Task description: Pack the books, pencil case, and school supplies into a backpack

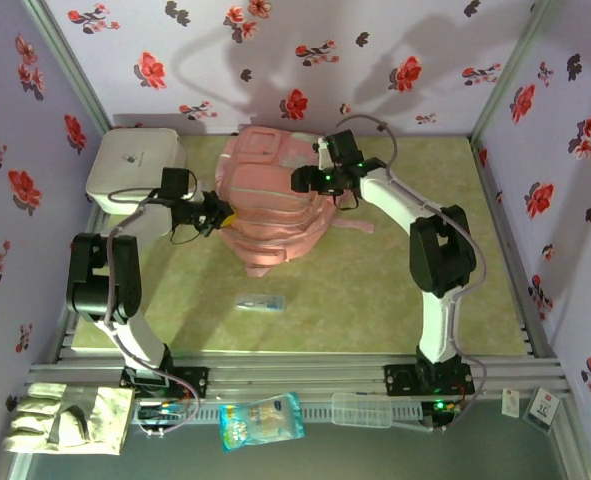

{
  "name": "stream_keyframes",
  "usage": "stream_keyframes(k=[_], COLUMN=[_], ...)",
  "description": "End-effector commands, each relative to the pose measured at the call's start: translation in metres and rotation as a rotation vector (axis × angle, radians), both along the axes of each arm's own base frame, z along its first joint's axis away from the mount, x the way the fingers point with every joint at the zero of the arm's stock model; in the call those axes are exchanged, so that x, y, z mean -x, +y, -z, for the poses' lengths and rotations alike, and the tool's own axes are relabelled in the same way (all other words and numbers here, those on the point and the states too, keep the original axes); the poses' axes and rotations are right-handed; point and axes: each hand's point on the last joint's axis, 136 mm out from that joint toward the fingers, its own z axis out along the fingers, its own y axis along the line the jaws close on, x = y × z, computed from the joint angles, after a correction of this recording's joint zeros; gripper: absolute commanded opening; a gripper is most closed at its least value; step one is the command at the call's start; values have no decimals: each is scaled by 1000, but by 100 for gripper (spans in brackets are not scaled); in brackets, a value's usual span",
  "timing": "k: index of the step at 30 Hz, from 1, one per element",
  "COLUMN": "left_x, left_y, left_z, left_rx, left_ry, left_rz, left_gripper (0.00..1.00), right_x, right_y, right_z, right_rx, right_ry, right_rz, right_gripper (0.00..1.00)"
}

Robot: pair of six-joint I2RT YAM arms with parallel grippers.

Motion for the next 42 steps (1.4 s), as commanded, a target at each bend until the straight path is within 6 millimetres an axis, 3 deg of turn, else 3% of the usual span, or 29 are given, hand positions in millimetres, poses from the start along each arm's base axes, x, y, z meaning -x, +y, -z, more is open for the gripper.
stream_keyframes(k=[1, 9, 20, 26, 33, 42], left_x=[1, -1, -5, -4, -3, -2], left_y=[0, 0, 0, 1, 1, 1], left_z=[-12, -13, -13, -14, -14, -15], left_rx=[21, 22, 26, 24, 23, 18], left_ry=[-25, -28, -29, -32, -30, -29], left_rz=[4, 3, -9, -11, -11, -5], left_gripper=[0, 0, 0, 0, 0, 0], right_x=[-9, 1, 54, 74, 70, 63], right_y=[11, 15, 3, -6, -11, -20], right_z=[-8, 12, 13, 18, 24, 30], right_rx=[-32, 0, 20, 36, 104, 237], right_ry=[-24, 3, 44, 37, 8, -82], right_rz=[-45, -145, -243, -267, -271, -322], right_gripper=[76, 79, 78, 70, 52, 40])
